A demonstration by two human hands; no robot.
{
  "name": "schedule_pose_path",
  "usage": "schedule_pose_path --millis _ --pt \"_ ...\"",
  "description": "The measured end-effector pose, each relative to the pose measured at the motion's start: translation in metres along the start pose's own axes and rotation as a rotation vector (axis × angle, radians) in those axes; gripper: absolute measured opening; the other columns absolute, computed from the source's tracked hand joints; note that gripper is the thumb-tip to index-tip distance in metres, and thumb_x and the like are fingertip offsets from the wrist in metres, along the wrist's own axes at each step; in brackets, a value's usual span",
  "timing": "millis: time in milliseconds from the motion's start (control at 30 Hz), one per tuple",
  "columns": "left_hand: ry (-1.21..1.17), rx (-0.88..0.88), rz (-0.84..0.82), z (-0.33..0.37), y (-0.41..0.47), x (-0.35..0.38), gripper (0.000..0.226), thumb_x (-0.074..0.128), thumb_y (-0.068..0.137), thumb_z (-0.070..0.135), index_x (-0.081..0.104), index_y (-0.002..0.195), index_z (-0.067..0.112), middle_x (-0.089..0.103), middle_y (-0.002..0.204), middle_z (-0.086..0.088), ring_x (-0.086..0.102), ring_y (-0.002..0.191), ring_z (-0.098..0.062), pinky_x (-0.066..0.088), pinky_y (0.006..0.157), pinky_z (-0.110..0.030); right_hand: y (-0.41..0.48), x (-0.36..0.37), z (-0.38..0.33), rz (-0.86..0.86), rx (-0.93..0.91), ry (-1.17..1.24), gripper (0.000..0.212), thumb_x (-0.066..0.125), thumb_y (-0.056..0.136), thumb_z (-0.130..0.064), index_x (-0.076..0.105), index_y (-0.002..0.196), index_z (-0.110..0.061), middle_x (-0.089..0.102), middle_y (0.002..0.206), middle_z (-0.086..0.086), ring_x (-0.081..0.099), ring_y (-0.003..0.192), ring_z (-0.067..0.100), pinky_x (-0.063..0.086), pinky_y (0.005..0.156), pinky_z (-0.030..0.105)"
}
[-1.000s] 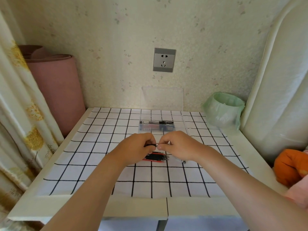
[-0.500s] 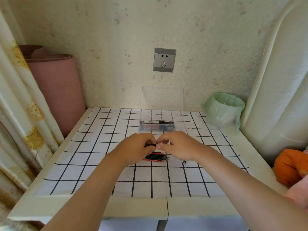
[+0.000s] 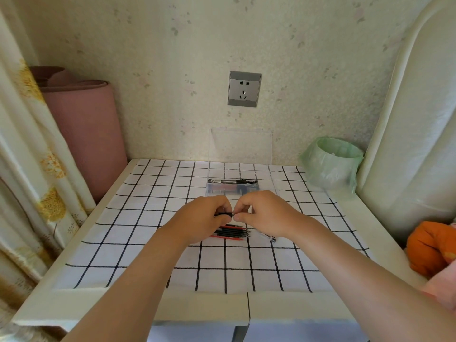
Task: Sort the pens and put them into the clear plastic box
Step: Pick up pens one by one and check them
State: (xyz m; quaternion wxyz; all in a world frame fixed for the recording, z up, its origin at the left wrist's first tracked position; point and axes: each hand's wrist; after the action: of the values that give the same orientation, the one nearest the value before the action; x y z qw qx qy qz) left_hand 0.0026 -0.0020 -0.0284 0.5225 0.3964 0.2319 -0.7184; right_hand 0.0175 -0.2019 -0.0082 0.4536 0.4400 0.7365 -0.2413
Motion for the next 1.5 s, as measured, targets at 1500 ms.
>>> schedule_pose_path --millis 1500 --pt "-0.023 -0.024 -0.042 0.011 0.002 0.004 0.014 0.061 0.093 0.032 0.071 0.103 0.029 0.066 0.084 0.011 0.060 0.072 -0.004 0.044 0.066 -0.019 -0.014 0.003 0.012 0.038 0.026 0.113 0.017 0.072 0.088 -0.030 0.073 0.103 -0.024 0.063 0.087 -0.020 0.056 0.075 -0.016 0.039 0.065 0.003"
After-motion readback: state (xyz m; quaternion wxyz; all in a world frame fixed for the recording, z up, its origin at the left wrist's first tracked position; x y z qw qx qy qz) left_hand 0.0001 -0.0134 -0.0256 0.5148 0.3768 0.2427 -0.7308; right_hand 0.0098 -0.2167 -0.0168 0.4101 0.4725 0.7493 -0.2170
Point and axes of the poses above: each hand's wrist, its own y-axis towards the middle knuckle, its own x-axis out of the palm, z = x × y
